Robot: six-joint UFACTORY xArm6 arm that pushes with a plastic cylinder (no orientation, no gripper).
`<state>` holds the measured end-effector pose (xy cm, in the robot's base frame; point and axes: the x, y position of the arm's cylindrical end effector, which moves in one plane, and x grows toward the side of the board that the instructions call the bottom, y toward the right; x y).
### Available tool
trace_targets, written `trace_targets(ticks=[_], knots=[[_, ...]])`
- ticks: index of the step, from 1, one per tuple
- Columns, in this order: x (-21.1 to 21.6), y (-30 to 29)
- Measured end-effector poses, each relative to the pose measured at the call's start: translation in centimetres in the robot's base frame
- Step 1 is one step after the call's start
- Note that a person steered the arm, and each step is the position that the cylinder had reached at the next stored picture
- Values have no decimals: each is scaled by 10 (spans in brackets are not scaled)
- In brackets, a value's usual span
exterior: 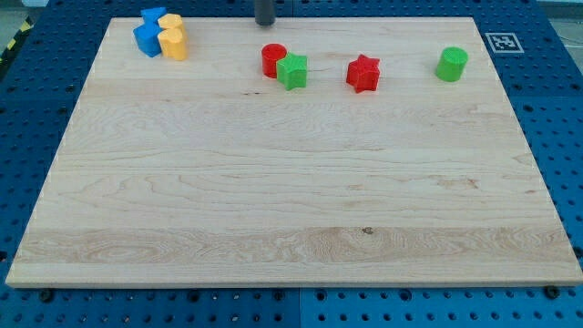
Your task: Slide the red circlegreen star to the center right of the board
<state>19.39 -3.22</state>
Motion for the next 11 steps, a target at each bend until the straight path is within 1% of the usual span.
trace_targets(ticks=[1, 2, 3, 4, 5, 7, 8, 10, 11], knots=[[7, 51], [36, 46], [44, 1], [69, -30], [99, -19], [162, 75], [183, 116], [209, 179], [216, 193]])
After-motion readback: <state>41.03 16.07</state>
